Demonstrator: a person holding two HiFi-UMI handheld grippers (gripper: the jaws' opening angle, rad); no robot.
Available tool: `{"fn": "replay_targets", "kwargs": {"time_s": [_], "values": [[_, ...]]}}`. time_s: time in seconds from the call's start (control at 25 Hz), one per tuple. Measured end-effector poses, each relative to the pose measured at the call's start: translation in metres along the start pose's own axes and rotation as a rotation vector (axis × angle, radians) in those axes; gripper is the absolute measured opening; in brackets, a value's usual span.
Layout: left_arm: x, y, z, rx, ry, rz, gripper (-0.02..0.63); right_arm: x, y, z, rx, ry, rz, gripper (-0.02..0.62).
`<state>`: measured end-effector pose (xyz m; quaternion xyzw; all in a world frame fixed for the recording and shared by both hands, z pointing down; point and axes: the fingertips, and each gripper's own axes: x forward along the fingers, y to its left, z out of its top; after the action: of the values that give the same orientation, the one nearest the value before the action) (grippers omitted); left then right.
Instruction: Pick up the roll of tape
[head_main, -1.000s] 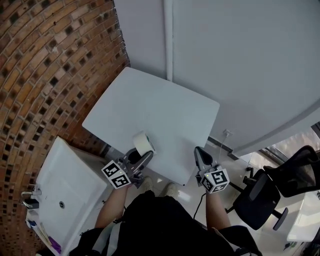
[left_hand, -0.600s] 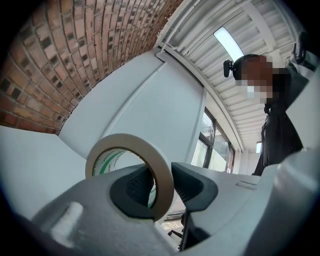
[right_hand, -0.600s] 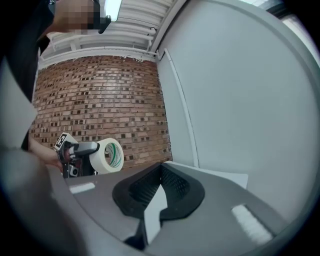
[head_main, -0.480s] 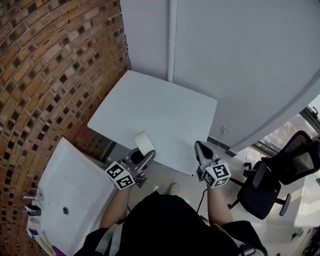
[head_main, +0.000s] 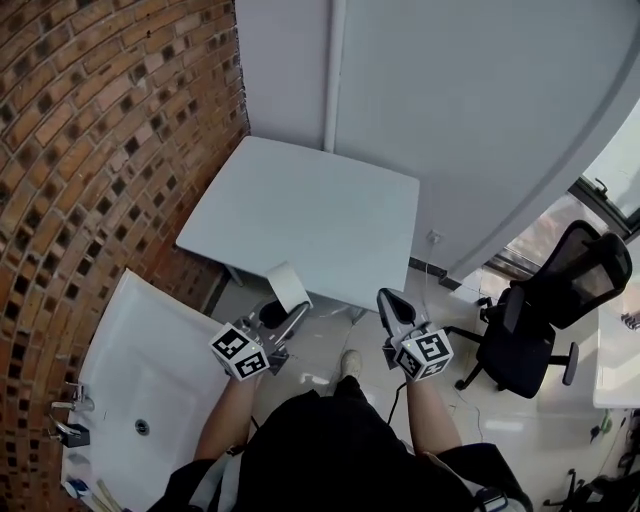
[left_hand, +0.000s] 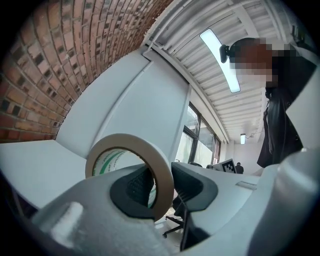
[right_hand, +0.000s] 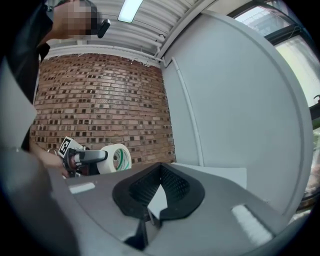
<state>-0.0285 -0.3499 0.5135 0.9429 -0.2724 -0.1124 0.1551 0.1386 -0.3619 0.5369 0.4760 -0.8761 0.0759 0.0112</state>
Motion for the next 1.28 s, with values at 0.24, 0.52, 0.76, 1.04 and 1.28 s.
{"fn": "replay_targets", "kwargs": {"time_s": [0.24,0.52,0.76,1.04,1.28], "values": [[-0.037,-0.016,-0.011,-0.021,0.025,-0.005,0.114,-0.025,0.033,-0.015,0.000,0.027,-0.005,0.005],[-0.038,-0.025,-0.002,0.003,-0.013,0.008,0.114,-0.028,0.031,0.004,-0.034,-0.012,0.029,0.005],[-0.032,-0.024,0.003,-0.009,-0.052,0.059,0.114,-0.040,0.019,0.015,-0.054,-0.031,0.087,0.005],[-0.026,-0.035,0.003,0.022,-0.071,0.101,0.114,-0.047,0.005,0.018,-0.043,-0.043,0.125,0.005],[-0.026,-0.044,-0.001,0.012,-0.072,0.116,0.114,-0.050,0.000,0.022,-0.047,-0.064,0.133,0.005]]}}
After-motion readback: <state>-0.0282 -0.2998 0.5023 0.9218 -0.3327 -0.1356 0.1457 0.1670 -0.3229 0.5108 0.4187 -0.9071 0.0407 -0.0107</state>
